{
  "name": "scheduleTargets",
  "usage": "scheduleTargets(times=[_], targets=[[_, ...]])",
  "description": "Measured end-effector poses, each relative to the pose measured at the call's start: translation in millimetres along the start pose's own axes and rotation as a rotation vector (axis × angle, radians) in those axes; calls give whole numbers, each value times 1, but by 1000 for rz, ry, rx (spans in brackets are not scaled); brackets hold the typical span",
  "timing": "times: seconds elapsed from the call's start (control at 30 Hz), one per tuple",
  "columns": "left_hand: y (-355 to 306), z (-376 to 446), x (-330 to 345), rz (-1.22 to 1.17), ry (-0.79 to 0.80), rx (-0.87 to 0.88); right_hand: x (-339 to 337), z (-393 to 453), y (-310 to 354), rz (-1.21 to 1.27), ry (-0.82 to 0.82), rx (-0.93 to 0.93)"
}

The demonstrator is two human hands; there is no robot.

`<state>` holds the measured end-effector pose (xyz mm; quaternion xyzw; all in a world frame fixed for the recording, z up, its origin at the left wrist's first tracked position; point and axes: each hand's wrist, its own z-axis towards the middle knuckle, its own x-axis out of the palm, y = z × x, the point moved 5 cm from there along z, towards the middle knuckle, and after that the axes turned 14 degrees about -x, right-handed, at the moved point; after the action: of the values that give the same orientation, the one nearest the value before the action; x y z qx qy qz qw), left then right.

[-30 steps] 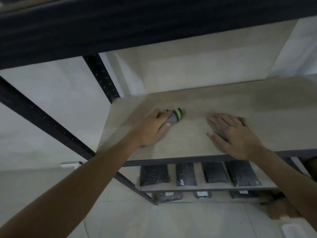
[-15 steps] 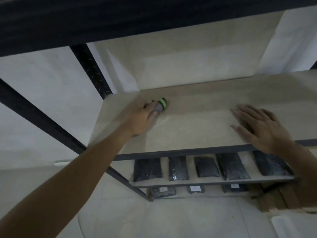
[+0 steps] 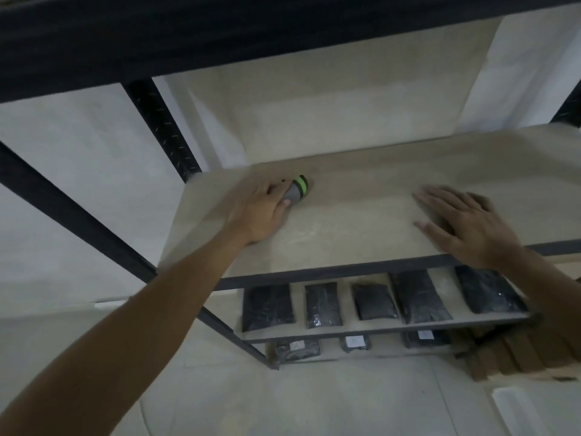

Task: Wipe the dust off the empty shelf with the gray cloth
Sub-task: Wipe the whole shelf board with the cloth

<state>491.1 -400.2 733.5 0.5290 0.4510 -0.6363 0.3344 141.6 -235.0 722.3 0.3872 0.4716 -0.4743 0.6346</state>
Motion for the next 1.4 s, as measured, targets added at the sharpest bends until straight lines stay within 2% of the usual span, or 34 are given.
scheduleTargets(times=[0.13, 0.23, 0.3, 0.37, 0.47, 0.53, 0.6, 0.7, 0.83, 0.9, 0.97, 1.03, 1.1, 1.23, 1.4], targets=[[-43, -74, -2, 39, -33, 211, 0, 0, 2, 9, 30, -2], [-62, -122, 0, -43, 160, 384, 0, 0, 2, 23, 48, 13], [-56, -114, -20, -169, 166, 371, -1, 1, 2, 16, 40, 15], [-38, -74, -37, -252, 48, 246, -1, 3, 2, 10, 37, 9], [-15, -16, -32, -140, 20, 59, -1, 2, 2, 2, 25, 9], [-11, -7, -11, -30, 34, 21, -1, 1, 1, 9, 21, 10], [-20, -22, -2, 32, -29, 47, -1, 0, 1, 13, 25, 2], [-47, -74, 2, 85, -34, 207, -1, 0, 3, 25, 49, 3], [-61, -122, -4, -65, 244, 413, 0, -1, 1, 47, 66, 17], [-51, -98, -23, -199, 210, 355, -1, 1, -2, 83, 77, -12], [-31, -47, -38, -280, 86, 223, -5, 0, -10, 128, 94, -52], [-5, 11, -44, -232, -43, 95, -10, -5, -26, 128, 90, -62], [16, 58, -41, -163, -107, -23, -15, -13, -47, 104, 63, -35], [18, 100, -17, -75, -114, -173, -16, -24, -67, 55, 48, -4], [8, 109, -8, -16, -121, -204, -12, -21, -67, 2, 47, 19]])
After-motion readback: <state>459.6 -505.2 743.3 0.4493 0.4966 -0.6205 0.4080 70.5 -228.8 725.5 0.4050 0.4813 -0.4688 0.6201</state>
